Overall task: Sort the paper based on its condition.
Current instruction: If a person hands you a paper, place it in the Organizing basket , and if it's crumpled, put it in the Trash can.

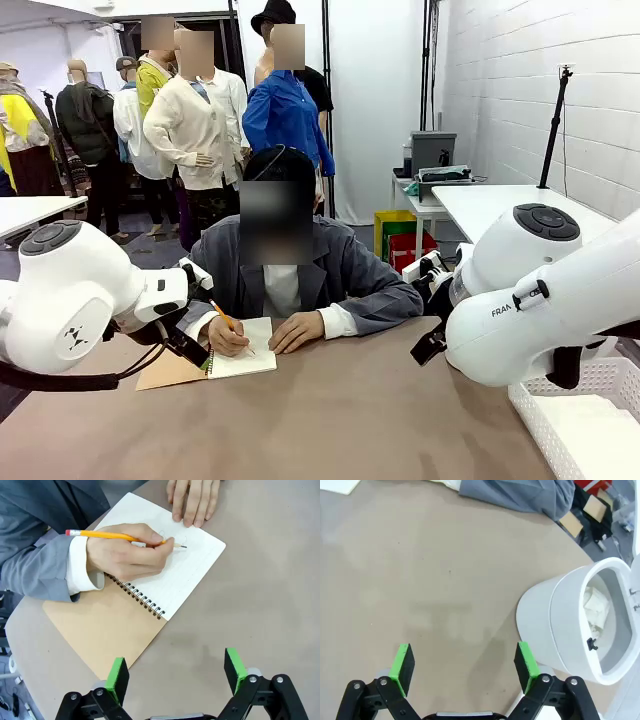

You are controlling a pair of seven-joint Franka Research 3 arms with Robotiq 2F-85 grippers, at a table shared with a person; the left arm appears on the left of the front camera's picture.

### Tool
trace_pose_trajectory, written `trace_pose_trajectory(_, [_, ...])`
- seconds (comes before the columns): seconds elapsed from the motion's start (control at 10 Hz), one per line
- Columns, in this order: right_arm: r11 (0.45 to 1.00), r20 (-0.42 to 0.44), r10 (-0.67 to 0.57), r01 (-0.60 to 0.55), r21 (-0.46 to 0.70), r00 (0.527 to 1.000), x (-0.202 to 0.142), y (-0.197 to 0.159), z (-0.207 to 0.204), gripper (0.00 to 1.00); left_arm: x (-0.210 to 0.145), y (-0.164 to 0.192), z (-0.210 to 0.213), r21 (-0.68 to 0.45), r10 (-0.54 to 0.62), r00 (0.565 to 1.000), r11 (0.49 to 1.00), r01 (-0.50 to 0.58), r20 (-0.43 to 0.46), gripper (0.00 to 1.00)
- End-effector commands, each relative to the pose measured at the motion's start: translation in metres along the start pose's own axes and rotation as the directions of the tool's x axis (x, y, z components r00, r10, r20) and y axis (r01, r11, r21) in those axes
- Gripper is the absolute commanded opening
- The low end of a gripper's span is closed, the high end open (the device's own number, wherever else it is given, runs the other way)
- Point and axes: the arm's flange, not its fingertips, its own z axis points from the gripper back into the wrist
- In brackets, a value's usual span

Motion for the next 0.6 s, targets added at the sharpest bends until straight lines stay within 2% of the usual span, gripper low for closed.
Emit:
trace_pose_trajectory(0.0, [1.000, 0.001, 0.000, 0.000, 0.000, 1.000, 0.0000, 0.0000, 0.0000, 1.00, 0.0000, 0.0000, 0.0000, 0.000, 0.000, 1.000, 1.000, 0.000, 0.000, 1.00])
trace_pose_trajectory(0.5, [1.000, 0.001, 0.000, 0.000, 0.000, 1.000, 0.0000, 0.0000, 0.0000, 1.00, 0.0000, 0.0000, 0.0000, 0.000, 0.000, 1.000, 1.000, 0.000, 0.000, 1.00])
